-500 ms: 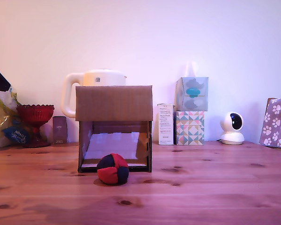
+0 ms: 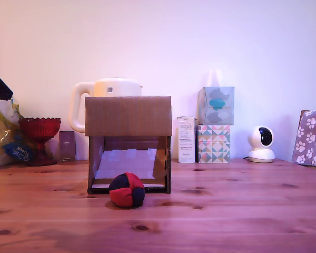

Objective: Drop the footbag into the cardboard dice tower

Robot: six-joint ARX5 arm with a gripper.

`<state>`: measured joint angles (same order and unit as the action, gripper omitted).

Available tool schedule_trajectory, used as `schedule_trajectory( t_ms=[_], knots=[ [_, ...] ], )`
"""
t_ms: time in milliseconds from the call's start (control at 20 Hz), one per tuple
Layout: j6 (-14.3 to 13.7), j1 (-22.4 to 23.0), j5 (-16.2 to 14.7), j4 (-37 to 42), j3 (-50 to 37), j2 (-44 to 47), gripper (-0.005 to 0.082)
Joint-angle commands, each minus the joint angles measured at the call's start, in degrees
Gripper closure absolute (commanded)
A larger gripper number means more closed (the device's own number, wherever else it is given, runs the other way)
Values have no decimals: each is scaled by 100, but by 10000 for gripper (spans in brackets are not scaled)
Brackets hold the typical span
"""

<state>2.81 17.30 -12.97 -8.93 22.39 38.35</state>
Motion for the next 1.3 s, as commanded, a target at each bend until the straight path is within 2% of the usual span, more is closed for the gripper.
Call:
schedule_trajectory(
  t_ms=[0, 150, 300, 450, 600, 800, 900, 1050, 1100, 1200, 1250],
  knots=[
    [42, -2, -68, 164, -55, 9, 791],
    [138, 37, -693, 874, -55, 264, 791],
    [177, 186, -802, 1458, -55, 817, 791],
    [179, 603, -772, 2221, -55, 1366, 791],
    [448, 1176, -243, 2992, -55, 1840, 791],
    [791, 1952, 520, 3484, -55, 2396, 791],
    [1075, 2299, 1102, 3517, -55, 2653, 791],
    [1641, 2697, 1921, 3512, -55, 3014, 791],
    [1707, 2802, 2127, 3517, -55, 3132, 791],
    [1753, 2948, 2315, 3598, -50, 3381, 791],
    [1895, 2977, 2363, 3609, -37, 3530, 791]
  ],
)
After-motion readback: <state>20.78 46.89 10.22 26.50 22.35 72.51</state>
